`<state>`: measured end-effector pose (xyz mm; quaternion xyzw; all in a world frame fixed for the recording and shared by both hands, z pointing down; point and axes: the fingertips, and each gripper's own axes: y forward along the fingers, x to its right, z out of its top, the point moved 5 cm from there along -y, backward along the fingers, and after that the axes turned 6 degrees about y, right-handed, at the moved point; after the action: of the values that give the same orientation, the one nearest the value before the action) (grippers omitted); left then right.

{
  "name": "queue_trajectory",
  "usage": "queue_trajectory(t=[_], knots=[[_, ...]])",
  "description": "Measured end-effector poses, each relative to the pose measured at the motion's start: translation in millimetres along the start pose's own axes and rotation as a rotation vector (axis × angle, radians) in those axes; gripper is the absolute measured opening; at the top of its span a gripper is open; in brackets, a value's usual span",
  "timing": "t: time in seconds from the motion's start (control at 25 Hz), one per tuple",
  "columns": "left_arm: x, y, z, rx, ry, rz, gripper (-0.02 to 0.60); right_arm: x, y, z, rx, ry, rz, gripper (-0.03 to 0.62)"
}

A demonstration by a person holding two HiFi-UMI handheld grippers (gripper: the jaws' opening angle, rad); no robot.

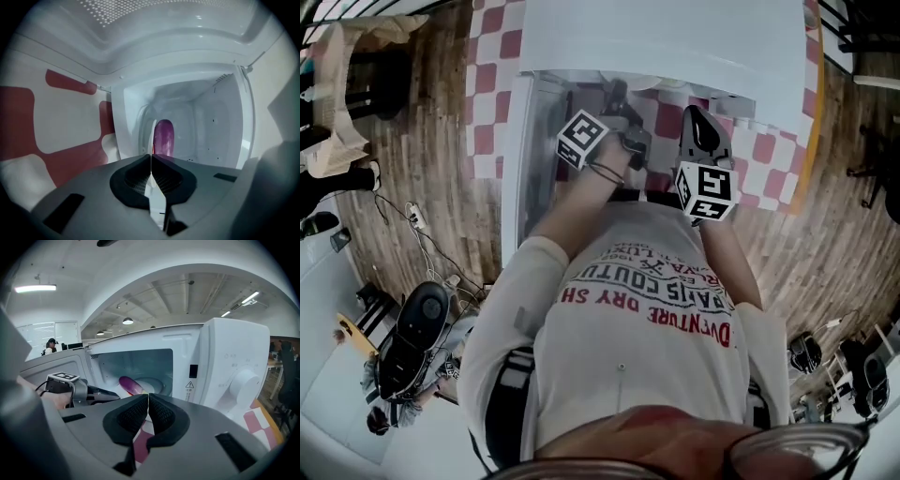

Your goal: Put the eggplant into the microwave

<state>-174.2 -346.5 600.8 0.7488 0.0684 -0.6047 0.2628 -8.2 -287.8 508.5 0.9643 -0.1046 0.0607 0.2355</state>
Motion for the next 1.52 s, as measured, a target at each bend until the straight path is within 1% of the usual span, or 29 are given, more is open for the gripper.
queue_trajectory(t=[0.04, 0.12, 0.32, 0.48, 0.64, 0.84, 0.92, 1.0, 1.12, 1.16, 1.2, 1.24, 1.36, 1.52], knots=[[0, 1, 1, 0.001, 0.016, 0.006, 0.031, 0, 1, 1, 0.001, -0.002, 0.0, 0.026], [-1, 3, 2, 0.007, 0.023, 0.019, 0.031, 0, 3, 5, 0.013, -0.006, 0.007, 0.026], [-9, 8, -4, 0.02, -0.029, 0.052, 0.031, 4, 2, 8, 0.026, -0.005, 0.015, 0.026], [-7, 10, -4, 0.02, -0.029, 0.053, 0.031, 4, 5, 6, 0.019, 0.001, 0.014, 0.026], [-10, 7, -4, 0.009, -0.047, 0.022, 0.031, 2, 7, 9, 0.026, 0.001, 0.034, 0.026], [-6, 9, -3, 0.018, -0.004, 0.019, 0.032, 5, 7, 15, 0.039, -0.003, 0.042, 0.027], [-5, 8, -3, 0.024, -0.025, 0.014, 0.036, 6, 5, 13, 0.035, -0.002, 0.043, 0.026], [-1, 8, -3, 0.024, -0.028, -0.007, 0.076, 6, 3, 12, 0.03, -0.002, 0.046, 0.026], [7, 8, -2, 0.024, 0.009, -0.04, 0.169, 5, 1, 10, 0.025, -0.004, 0.05, 0.026], [8, 8, -2, 0.027, 0.007, -0.038, 0.196, 5, 1, 10, 0.022, -0.005, 0.051, 0.027], [8, 7, -3, 0.033, -0.007, -0.027, 0.25, 5, 0, 9, 0.021, -0.007, 0.051, 0.027], [5, 5, -3, 0.041, -0.028, -0.013, 0.28, 5, -2, 9, 0.02, -0.009, 0.052, 0.027], [0, -5, -7, 0.053, -0.064, -0.001, 0.285, 3, -6, 9, 0.023, -0.01, 0.058, 0.027], [-1, -16, -13, 0.029, -0.043, 0.022, 0.279, 5, -10, 12, 0.029, -0.011, 0.059, 0.026]])
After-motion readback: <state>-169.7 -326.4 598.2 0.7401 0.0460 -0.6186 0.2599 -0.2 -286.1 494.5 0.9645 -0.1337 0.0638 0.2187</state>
